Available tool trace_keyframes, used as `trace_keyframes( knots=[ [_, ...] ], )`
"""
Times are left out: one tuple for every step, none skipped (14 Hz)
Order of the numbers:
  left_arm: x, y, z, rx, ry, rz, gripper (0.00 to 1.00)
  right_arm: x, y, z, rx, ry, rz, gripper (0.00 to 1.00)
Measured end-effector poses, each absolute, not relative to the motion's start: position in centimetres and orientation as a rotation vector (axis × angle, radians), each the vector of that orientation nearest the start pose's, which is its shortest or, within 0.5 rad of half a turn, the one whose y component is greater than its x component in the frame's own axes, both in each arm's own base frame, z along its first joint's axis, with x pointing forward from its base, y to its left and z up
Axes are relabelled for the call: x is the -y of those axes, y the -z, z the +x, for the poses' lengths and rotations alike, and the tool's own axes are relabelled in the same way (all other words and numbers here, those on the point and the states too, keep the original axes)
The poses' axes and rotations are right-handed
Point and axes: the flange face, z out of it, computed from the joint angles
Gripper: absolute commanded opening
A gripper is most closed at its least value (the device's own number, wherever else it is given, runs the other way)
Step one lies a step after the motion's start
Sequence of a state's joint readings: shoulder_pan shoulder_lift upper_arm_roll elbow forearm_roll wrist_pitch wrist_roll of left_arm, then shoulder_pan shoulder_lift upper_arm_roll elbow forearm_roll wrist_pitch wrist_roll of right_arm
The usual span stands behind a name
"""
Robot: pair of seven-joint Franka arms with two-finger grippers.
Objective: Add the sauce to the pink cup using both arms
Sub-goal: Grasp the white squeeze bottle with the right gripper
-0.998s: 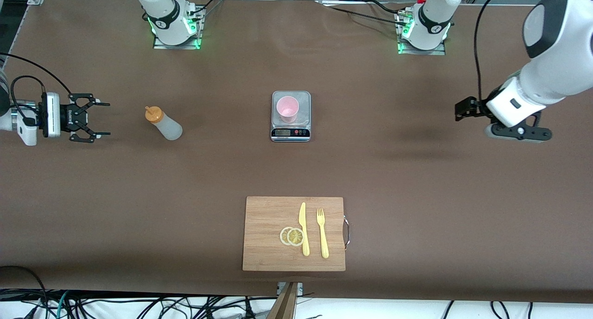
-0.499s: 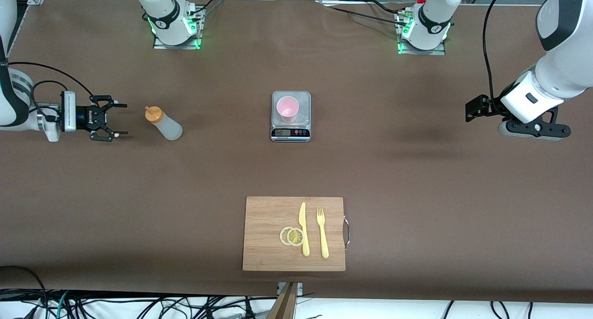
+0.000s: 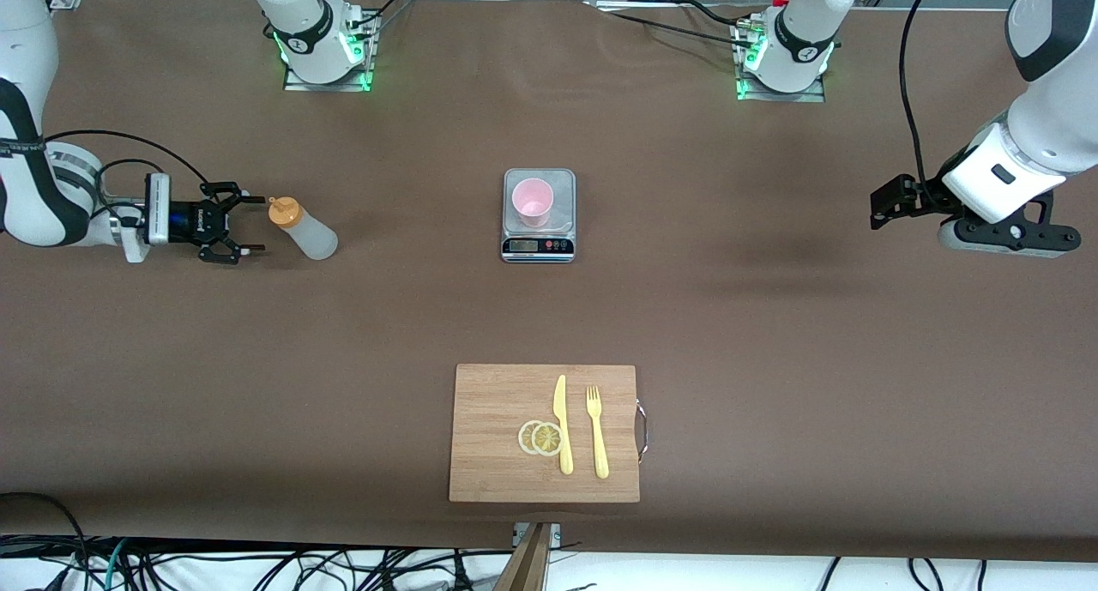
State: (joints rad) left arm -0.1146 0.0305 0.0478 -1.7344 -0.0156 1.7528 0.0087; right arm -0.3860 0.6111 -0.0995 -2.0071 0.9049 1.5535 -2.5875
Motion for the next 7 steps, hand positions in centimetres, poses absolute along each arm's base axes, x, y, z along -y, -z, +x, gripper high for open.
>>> trace_keyframes(
  knots=[
    [4.0, -54.6, 57.0, -0.115, -0.015, -3.153, 1.00, 15.2, -13.8, 47.9, 1.403, 0.849, -1.420, 1.00],
    [4.0, -54.7, 57.0, -0.115, -0.015, -3.153, 1.00, 14.7, -13.5, 48.0, 1.394, 0.860, -1.411, 1.00],
    [4.0, -54.7, 57.0, -0.114, -0.015, -3.153, 1.00, 14.1, -13.2, 48.2, 1.384, 0.871, -1.402, 1.00],
    [3.9, -54.7, 57.0, -0.113, -0.015, -3.153, 1.00, 13.5, -13.0, 48.4, 1.377, 0.881, -1.393, 1.00],
    [3.9, -54.6, 57.1, -0.113, -0.015, -3.153, 1.00, 12.9, -13.0, 48.6, 1.371, 0.890, -1.385, 1.00],
    [3.9, -54.7, 57.1, -0.111, -0.008, -3.155, 1.00, 12.4, -12.9, 48.8, 1.367, 0.900, -1.378, 1.00],
    [3.9, -54.8, 57.3, -0.111, 0.017, -3.157, 1.00, 11.8, -12.8, 49.0, 1.365, 0.908, -1.370, 1.00]
  ],
)
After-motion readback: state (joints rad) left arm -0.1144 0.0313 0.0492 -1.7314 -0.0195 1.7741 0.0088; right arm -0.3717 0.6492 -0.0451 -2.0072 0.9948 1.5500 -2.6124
